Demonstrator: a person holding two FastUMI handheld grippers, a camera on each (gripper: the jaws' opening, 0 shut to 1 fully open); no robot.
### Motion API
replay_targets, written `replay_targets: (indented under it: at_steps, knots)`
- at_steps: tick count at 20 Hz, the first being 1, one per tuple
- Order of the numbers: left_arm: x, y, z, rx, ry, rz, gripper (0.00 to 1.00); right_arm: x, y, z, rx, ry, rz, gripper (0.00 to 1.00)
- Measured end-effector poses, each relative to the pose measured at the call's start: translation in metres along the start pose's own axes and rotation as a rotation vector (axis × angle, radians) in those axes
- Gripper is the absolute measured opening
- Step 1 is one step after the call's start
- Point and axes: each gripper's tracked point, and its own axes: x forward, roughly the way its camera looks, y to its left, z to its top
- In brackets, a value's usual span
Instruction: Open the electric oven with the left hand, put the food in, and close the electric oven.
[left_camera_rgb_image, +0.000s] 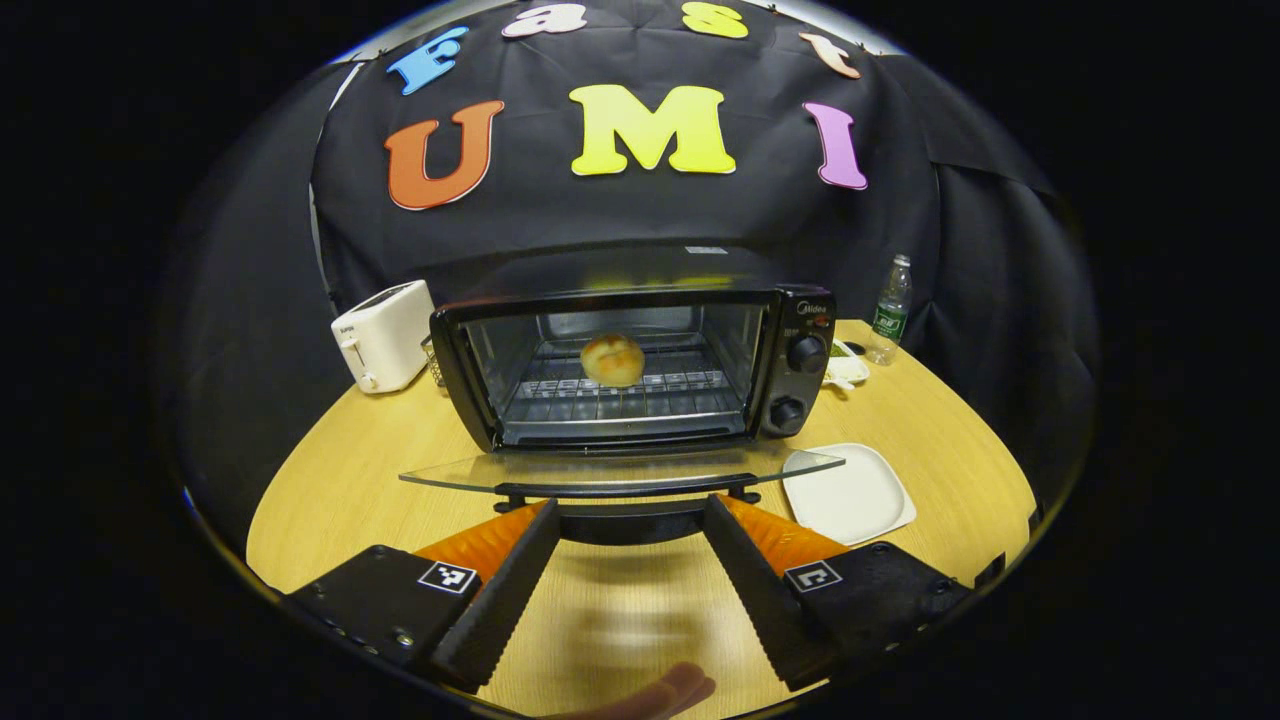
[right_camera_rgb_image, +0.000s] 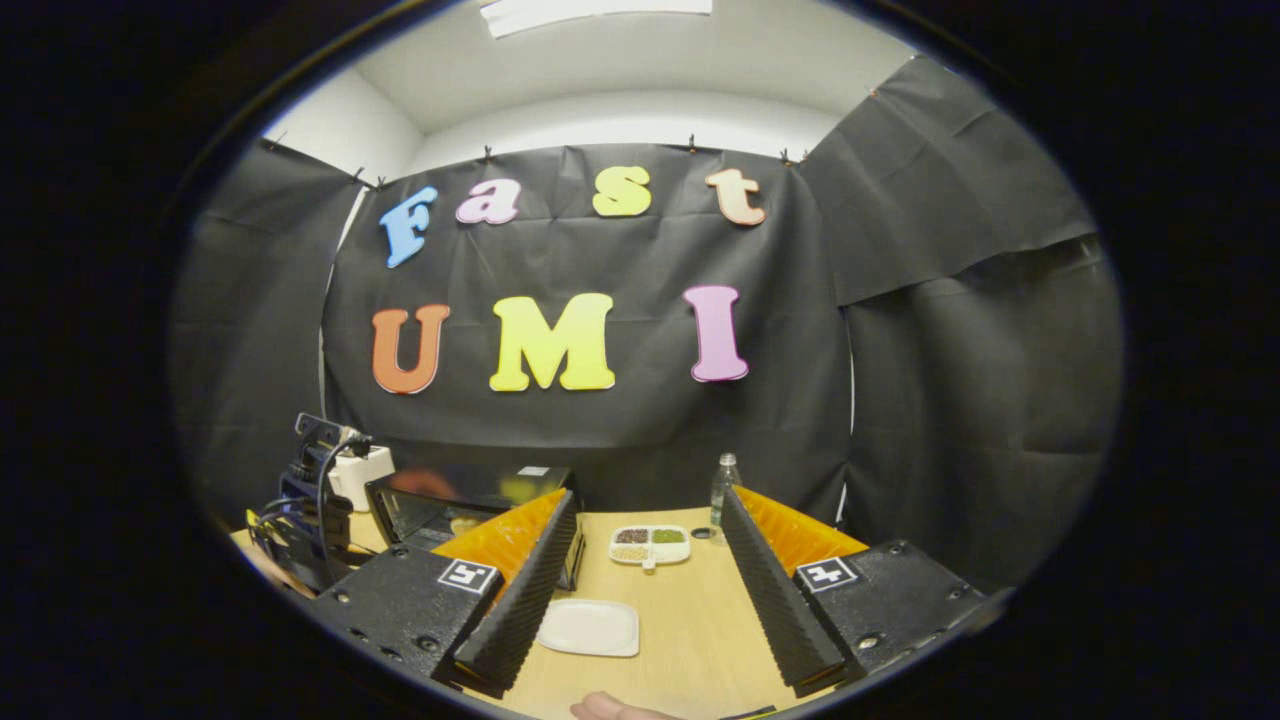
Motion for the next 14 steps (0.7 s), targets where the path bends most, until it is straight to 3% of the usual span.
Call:
replay_targets:
  at_steps: [6, 11, 13, 14]
  knots:
    - [0.012, 0.009, 0.05, 0.002, -0.113, -0.012, 0.96, -0.003, -0.01, -0.001, 0.005, 0.005, -0.028, 0.94]
    - [0.028, 0.024, 0.09, -0.04, -0.201, -0.012, 0.96, -0.011, -0.018, 0.0, 0.017, 0.009, -0.052, 0.94]
    - [0.023, 0.032, 0.095, -0.055, -0.224, -0.01, 0.96, -0.016, -0.019, 0.002, 0.012, 0.005, -0.057, 0.89]
    - [0.016, 0.035, 0.095, -0.056, -0.228, -0.006, 0.96, -0.018, -0.021, 0.005, 0.011, 0.0, -0.06, 0.94]
